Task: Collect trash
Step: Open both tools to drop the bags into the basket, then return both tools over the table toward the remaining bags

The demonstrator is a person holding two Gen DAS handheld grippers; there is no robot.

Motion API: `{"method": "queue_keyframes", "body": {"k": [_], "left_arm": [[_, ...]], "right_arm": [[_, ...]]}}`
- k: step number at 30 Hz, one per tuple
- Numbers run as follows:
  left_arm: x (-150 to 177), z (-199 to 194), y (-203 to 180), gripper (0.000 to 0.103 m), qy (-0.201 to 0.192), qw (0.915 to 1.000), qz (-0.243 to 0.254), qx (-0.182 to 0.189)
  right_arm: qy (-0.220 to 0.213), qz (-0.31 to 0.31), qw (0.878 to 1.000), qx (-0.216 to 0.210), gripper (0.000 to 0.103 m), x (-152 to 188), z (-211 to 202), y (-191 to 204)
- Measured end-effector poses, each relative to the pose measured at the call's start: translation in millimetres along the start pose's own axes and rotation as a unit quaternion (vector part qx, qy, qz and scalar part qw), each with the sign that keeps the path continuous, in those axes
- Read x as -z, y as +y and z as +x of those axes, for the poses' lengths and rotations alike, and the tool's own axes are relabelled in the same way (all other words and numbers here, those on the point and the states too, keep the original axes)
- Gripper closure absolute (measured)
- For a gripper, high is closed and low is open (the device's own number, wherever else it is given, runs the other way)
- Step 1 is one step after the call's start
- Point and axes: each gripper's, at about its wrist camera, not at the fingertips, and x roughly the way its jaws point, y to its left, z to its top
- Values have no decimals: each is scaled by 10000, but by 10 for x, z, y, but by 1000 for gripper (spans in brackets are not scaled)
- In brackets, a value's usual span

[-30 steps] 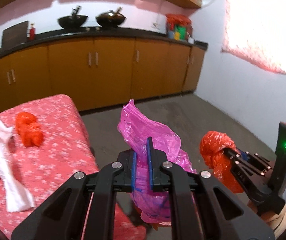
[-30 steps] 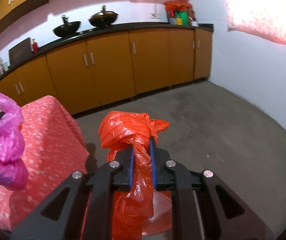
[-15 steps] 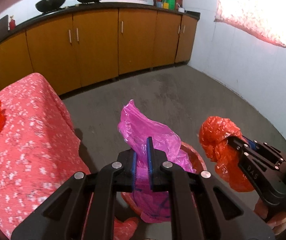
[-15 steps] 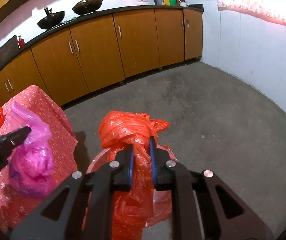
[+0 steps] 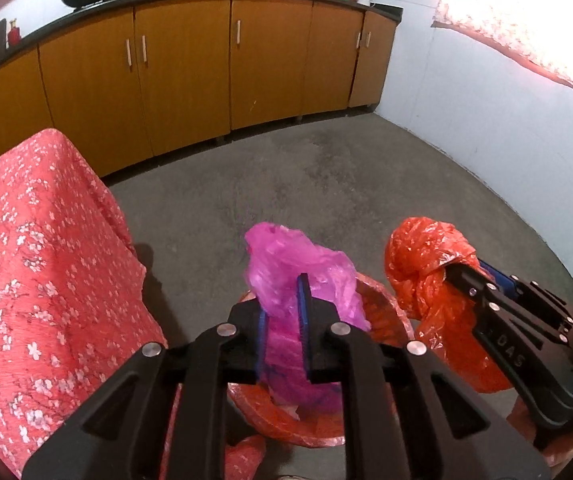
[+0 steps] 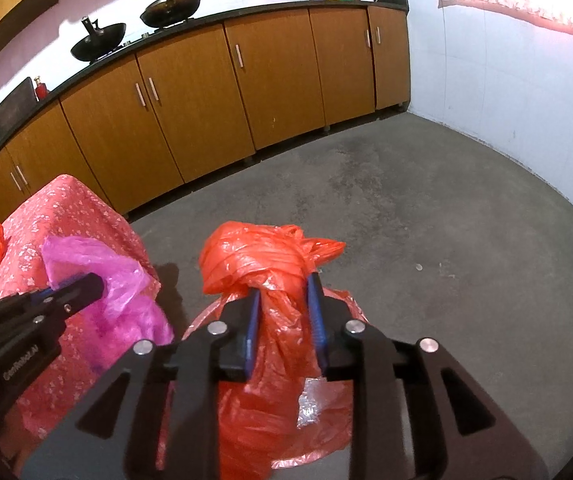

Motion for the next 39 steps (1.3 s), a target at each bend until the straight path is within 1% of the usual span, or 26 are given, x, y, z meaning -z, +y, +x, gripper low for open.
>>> {"method": "queue_keyframes", "body": {"k": [4,7,11,15,19,21,25,31,36,39], "left_arm": [[-10,48,22,88,65,9999,-71,39],[-17,53,28,87,84,9999,-66,93],[-10,46,50,86,105,9997,-106,214],[3,49,65,86,173,9992,-177,308],[-22,3,128,86,162,9990,-284,317],[-56,-55,185,86,98,9988,-371,291],[-105,-213,278,79,-119,9988,-449,177],[-107,-485,419,79,-400,9980,-485,16],[-70,-806,604,78,-650,9965,-509,-147],[8,-1094,829,74,-829,9944,-585,-282]], "right_arm": [[33,12,10000,1,75,11,26,6],[41,16,10000,-1,66,15,31,28],[84,-40,10000,-7,65,35,30,67],[124,-19,9999,36,58,47,29,69],[181,-3,9998,125,54,32,36,59],[223,-68,9996,146,53,25,37,76],[195,-167,9994,210,53,-2,-8,136],[34,-124,9998,164,53,-52,-169,201],[-124,-353,9993,-19,53,-131,-364,481],[-170,-489,9982,-297,53,-176,-476,723]]}}
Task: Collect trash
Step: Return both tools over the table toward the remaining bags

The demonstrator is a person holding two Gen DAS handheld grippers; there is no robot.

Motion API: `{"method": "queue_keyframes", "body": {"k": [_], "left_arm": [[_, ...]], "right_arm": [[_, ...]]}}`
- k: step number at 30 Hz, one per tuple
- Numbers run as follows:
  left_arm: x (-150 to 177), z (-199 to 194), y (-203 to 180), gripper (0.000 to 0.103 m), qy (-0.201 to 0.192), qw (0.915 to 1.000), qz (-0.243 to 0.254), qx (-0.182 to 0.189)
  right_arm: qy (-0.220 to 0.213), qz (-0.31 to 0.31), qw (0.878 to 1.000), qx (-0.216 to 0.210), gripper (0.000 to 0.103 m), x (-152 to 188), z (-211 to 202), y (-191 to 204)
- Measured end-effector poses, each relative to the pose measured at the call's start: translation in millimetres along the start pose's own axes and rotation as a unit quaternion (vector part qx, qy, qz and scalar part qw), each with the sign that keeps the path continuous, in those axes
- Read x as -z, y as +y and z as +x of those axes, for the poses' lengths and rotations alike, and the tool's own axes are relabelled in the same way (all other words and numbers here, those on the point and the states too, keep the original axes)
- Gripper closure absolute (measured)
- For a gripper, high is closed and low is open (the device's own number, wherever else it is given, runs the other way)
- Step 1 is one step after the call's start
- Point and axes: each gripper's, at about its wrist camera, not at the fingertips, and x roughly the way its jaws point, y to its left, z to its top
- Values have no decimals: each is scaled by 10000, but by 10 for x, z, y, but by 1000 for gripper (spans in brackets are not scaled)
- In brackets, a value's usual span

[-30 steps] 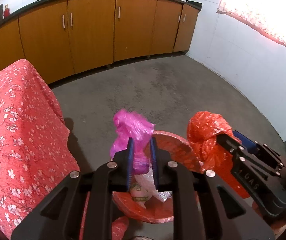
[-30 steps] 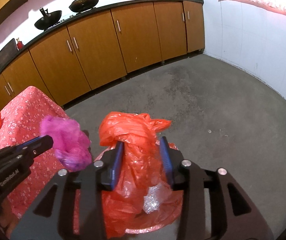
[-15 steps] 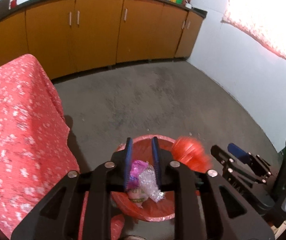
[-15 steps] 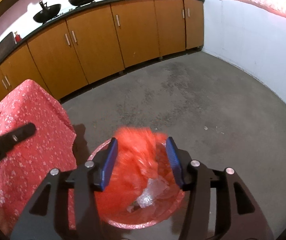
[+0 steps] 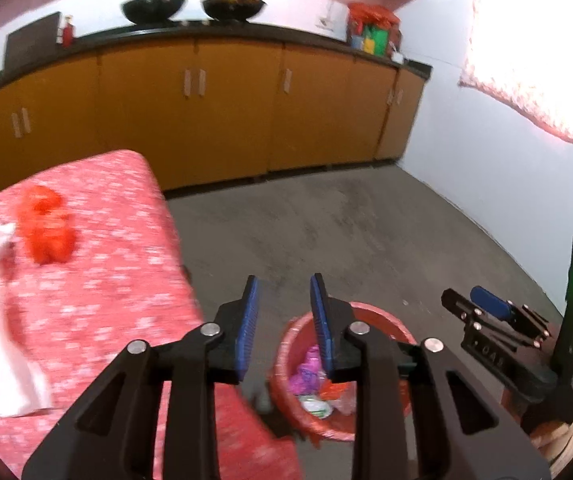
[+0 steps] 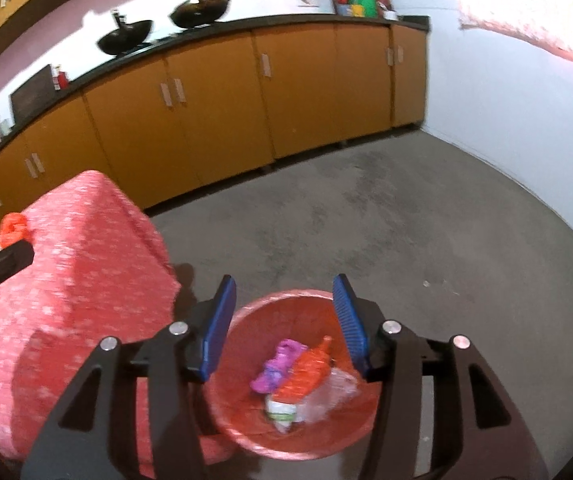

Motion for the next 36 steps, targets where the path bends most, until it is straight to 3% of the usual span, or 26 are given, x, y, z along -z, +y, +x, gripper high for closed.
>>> {"method": "queue_keyframes", "body": {"k": [8,11,16,20,24,31,32,33,35,36], "left_arm": [[171,-889,970,67,-469,9955,-242,-788],[299,-1225,1433,66,-637,9880,-392,-1348],[531,-1642,2195,60,-751,9684,-786,-2244],[737,-1880,2761,59,-763,9512,-1219,-2731],[857,-2004,3099,57,-798,9401,-1541,-2935],[940,-1977,3436,51,-825,9334,-1849,-2964],[954,-1966,3454,50,-813,9333,-1870,-2956],[968,-1965,3461,49,-800,9334,-1883,-2949],[990,-1949,3495,48,-788,9336,-1911,-2926],[1002,-1938,3519,48,-782,9335,-1934,-2917]], "right_arm": [[-9,-698,9899,-1236,53,-102,-240,1263],[85,-1015,9792,-1757,53,-60,-302,1858],[318,-1462,9617,-2297,53,69,-327,2660],[508,-1595,9544,-2474,53,208,-313,3060],[620,-1724,9539,-2378,53,274,-220,3339],[874,-1860,9555,-2115,53,326,72,3621],[924,-1884,9546,-2114,56,350,100,3642],[977,-1938,9527,-2130,76,375,125,3685],[998,-2076,9503,-2096,96,411,148,3741],[902,-2128,9513,-2040,100,425,137,3757]]}}
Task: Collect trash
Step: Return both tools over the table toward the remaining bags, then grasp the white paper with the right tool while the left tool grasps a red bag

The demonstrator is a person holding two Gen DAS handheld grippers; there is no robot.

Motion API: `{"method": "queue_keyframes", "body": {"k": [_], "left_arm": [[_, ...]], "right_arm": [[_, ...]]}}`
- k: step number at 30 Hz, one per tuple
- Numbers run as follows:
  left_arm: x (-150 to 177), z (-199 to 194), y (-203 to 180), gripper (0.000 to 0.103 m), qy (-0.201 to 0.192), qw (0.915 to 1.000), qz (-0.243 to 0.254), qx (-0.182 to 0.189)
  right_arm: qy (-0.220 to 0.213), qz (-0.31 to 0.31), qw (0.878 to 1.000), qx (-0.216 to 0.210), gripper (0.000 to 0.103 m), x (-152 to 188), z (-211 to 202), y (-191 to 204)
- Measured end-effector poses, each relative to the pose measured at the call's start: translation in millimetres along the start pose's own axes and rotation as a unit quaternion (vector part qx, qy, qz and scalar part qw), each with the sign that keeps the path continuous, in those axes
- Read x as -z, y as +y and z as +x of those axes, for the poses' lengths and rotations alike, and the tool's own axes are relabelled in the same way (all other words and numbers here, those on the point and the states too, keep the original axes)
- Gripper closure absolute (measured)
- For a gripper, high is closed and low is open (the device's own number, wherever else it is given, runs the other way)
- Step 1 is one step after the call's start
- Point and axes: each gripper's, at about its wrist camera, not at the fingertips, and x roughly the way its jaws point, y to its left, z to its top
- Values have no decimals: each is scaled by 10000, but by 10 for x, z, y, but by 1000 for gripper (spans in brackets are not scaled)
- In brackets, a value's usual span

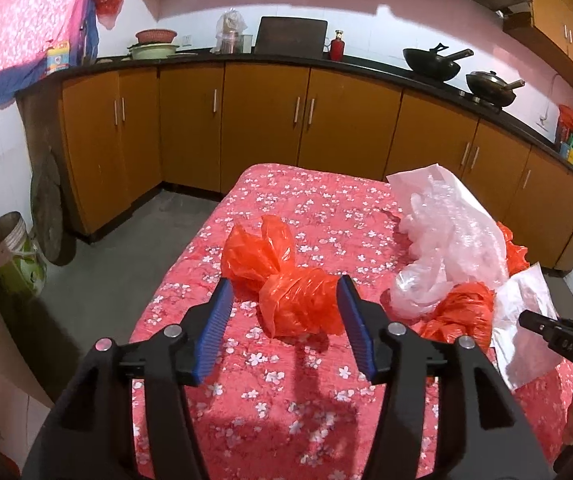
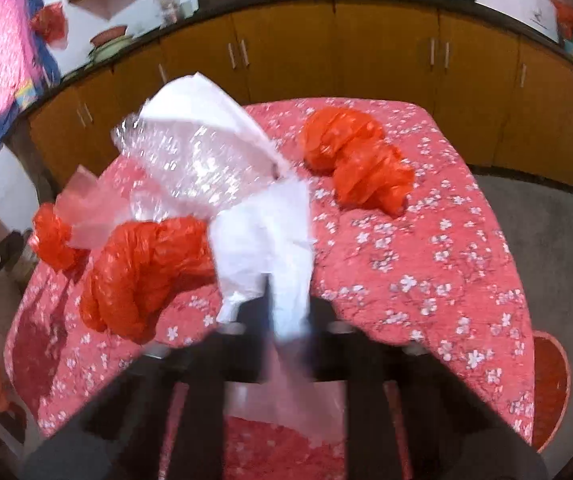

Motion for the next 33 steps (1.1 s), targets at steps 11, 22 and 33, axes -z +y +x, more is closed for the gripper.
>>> {"method": "queue_keyframes", "body": {"k": [11,22,33], "left_arm": [[-21,125,-43,48,70,10000,21,-9],[-50,273,-73,48,298,9995,104,-98],[-150,376,100,48,553,9970,-530,104]], "right_arm": [[-928,162,9923,808,101,-162,-241,-153],[-923,172,9926,772,101,-171,-278,-155],[-964,-24,9928,710,101,-153,-366,-52]]}}
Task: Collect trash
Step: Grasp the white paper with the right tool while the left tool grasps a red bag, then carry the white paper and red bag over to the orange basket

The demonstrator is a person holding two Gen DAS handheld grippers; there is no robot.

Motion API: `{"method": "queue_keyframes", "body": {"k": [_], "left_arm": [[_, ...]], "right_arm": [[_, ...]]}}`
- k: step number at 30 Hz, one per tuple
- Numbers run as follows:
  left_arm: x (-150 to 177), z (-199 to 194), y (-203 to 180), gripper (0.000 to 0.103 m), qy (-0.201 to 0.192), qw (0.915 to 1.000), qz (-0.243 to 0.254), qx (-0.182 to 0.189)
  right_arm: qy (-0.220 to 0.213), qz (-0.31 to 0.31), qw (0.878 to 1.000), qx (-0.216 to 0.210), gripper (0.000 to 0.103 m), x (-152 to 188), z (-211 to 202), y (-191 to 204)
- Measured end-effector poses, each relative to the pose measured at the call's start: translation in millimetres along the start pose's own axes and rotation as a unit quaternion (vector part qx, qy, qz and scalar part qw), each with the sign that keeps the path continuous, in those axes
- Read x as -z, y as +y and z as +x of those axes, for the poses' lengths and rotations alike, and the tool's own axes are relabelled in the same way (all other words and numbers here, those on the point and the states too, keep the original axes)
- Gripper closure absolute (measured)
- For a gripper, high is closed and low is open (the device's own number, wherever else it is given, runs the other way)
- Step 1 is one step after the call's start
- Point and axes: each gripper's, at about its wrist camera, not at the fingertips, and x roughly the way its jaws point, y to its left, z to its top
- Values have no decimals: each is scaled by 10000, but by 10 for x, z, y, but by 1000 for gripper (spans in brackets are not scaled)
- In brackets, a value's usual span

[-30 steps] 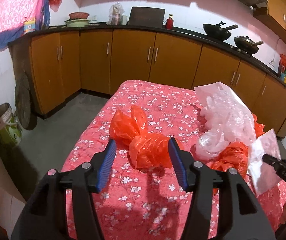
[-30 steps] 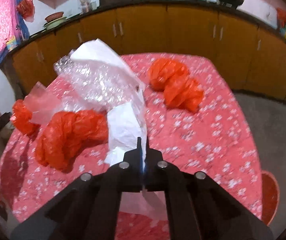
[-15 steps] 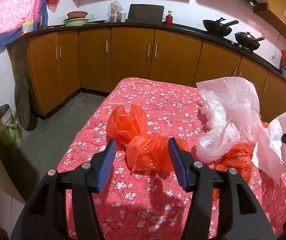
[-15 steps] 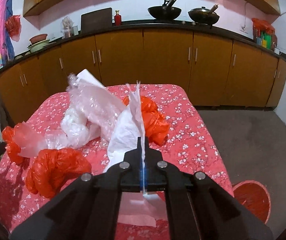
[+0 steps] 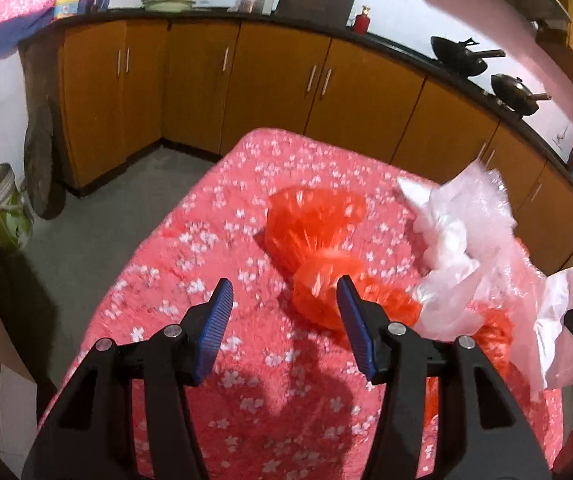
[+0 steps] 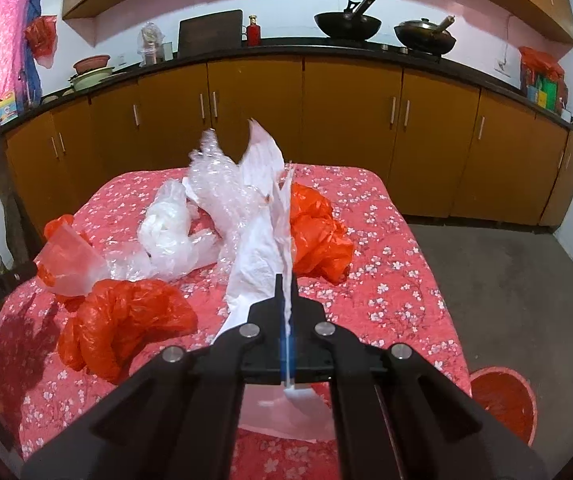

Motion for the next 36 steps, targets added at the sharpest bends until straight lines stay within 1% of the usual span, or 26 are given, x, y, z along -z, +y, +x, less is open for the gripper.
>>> {"method": "queue_keyframes", "body": {"k": [3,7,11,14,15,16,17,19,21,24,28,32,36], "left_arm": [[-49,-32,-78,48,-126,9997,182,-58],[-155,76,-199,47,-106,9993,350,-126],[-182,266,-327,47,116,9979,593,-250],[-154,427,-363,47,407,9964,661,-336],[-140,458,-369,49,470,9960,682,-331],[-118,489,-381,57,504,9956,726,-314],[-101,504,-396,60,507,9952,772,-313],[-62,504,-460,70,455,9941,931,-334],[-43,496,-511,74,406,9931,1042,-365],[-45,483,-496,79,350,9935,1004,-410],[-77,408,-451,80,198,9946,943,-391],[-171,222,-443,80,-41,9957,878,-297],[-273,21,-538,80,-276,9950,947,-162]], "right_arm": [[-30,67,10000,-24,101,-10,-24,-12],[-54,73,9999,-43,101,-5,-69,-11],[-76,58,10000,-10,101,-23,-90,-51],[-73,116,9999,14,101,-39,-80,-118],[-77,129,9999,21,101,-40,-82,-130],[-82,133,9999,30,101,-41,-84,-138],[-89,131,9999,41,101,-43,-87,-147],[-101,127,9999,56,101,-46,-93,-159],[-124,133,9998,69,101,-50,-104,-178],[-167,179,9997,72,101,-65,-131,-214],[-243,215,9995,61,101,-94,-185,-256],[-328,301,9990,38,101,-123,-254,-309],[-402,379,9985,41,101,-144,-338,-365]]}}
